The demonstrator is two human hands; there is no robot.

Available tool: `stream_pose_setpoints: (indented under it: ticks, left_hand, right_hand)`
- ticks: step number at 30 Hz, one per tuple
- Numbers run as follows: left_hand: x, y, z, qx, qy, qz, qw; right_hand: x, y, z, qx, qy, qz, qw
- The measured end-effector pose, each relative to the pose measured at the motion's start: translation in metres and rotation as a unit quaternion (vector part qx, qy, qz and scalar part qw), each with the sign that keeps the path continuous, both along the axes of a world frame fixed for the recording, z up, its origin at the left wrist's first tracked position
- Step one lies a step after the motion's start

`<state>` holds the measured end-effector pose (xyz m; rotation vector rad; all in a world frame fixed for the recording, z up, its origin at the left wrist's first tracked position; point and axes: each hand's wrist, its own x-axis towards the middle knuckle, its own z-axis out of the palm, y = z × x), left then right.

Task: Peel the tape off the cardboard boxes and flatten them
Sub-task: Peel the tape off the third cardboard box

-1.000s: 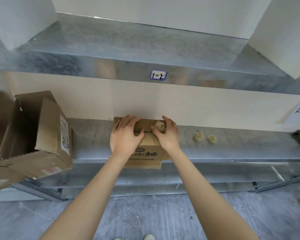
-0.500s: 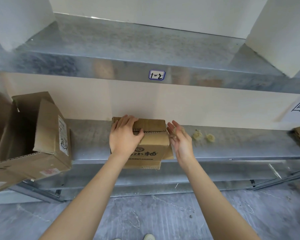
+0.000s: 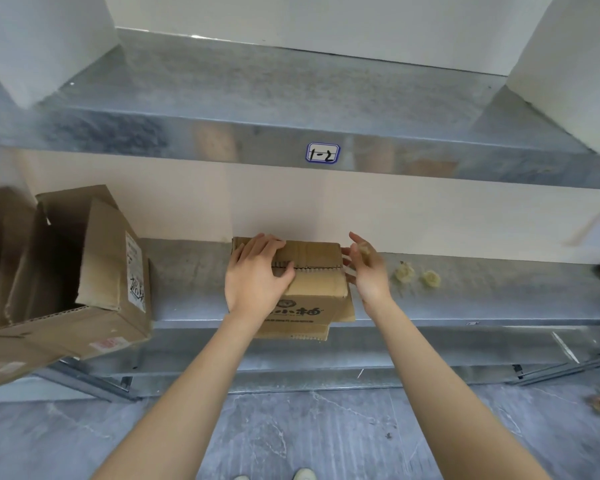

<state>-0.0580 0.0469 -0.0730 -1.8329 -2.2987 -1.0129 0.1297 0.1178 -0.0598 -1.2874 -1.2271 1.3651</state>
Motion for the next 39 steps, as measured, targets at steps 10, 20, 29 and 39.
stream_pose_setpoints:
  ticks: [10,20,29,39]
  left_hand:
    - [0.0,0.004,0.0,0.004,0.002,0.012,1.0]
    - [0.002,0.003,0.002,0.0,-0.002,0.013,1.0]
    - [0.002,0.002,0.002,0.003,-0.007,0.016,1.0]
    - [0.004,0.0,0.004,0.0,-0.012,0.018,1.0]
  right_hand:
    - [0.028,0.003,-0.02,0.001,-0.112,0.029,0.993]
    - [0.034,-0.004,-0.025,-0.03,-0.099,-0.015,0.995]
    - [0.039,-0.008,-0.028,-0.008,-0.09,-0.106,0.99]
    - [0.044,-0.009,-0.035,-0.008,-0.067,-0.061,0.996]
